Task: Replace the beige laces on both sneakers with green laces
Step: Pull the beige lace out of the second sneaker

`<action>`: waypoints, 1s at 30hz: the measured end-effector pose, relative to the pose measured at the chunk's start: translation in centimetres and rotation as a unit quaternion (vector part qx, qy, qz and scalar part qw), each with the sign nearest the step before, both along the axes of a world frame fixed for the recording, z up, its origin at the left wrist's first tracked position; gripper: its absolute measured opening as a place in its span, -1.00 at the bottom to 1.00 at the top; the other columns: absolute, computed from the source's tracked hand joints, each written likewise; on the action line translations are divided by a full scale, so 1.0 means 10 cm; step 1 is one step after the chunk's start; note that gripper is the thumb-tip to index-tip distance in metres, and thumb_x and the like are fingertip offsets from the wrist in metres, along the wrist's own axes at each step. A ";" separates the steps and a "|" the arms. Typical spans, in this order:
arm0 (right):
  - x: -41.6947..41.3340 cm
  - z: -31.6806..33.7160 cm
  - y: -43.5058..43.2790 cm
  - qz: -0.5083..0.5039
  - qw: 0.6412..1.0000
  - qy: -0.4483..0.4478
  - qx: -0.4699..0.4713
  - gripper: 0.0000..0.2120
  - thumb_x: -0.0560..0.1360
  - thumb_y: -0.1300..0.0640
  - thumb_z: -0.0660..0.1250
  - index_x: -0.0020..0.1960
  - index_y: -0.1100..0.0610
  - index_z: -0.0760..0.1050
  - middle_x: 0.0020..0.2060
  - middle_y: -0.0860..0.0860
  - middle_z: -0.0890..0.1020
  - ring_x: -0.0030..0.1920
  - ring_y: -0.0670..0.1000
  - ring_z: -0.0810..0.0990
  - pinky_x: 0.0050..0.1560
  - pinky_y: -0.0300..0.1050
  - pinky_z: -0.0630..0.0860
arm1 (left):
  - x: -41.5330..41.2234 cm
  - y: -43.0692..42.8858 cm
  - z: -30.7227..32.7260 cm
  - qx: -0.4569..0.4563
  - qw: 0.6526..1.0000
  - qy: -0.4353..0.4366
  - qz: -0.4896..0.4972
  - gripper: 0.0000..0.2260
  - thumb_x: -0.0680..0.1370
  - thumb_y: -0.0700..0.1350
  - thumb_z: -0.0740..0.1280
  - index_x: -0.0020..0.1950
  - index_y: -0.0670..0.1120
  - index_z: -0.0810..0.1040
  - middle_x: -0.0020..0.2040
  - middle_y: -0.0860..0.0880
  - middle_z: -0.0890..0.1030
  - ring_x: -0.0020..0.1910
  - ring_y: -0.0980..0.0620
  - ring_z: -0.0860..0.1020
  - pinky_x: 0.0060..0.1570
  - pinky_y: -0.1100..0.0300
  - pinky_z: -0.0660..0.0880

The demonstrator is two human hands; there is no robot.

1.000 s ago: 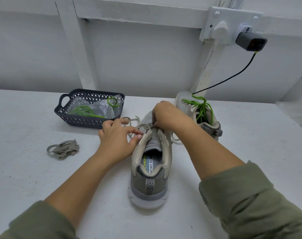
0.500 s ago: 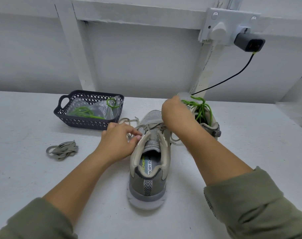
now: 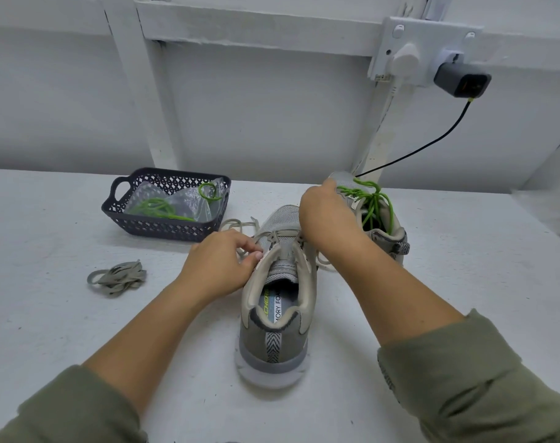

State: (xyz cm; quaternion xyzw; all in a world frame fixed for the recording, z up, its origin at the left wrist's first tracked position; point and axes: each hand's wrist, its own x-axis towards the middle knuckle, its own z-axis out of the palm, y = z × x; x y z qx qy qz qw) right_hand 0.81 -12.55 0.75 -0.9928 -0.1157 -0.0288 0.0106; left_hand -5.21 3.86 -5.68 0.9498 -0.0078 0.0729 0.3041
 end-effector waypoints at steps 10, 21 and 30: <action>-0.21 0.05 -0.01 -0.045 0.965 0.187 0.181 -0.56 0.55 -0.05 0.19 0.32 0.19 0.30 0.19 0.17 0.50 0.04 0.19 0.58 -0.14 -0.06 0.50 | 0.35 -0.17 0.05 0.008 0.999 -0.046 0.013 -0.84 0.54 -0.05 0.37 0.04 -0.10 0.63 -0.12 -0.04 0.66 -0.06 -0.04 0.59 -0.06 0.16 0.45; -0.12 -0.10 -0.11 -0.030 0.951 0.168 0.256 -0.80 0.50 0.02 0.24 0.03 0.12 0.43 -0.01 0.09 0.57 -0.12 0.10 0.56 -0.24 -0.16 0.46 | 0.48 -0.27 0.28 -0.206 0.965 -0.144 0.081 -0.85 0.65 -0.19 0.13 -0.09 -0.09 0.42 -0.13 -0.05 0.57 -0.18 -0.02 0.55 -0.25 0.17 0.46; 0.12 -0.13 -0.04 0.103 0.928 0.085 0.349 -0.90 0.55 0.07 0.32 -0.07 0.02 0.61 -0.24 -0.04 0.58 -0.19 -0.01 0.53 -0.12 -0.18 0.40 | 0.37 -0.24 0.26 -0.319 0.944 -0.077 0.015 -0.92 0.62 -0.12 0.26 -0.05 -0.08 0.50 -0.23 0.07 0.49 -0.37 0.28 0.42 -0.32 0.44 0.38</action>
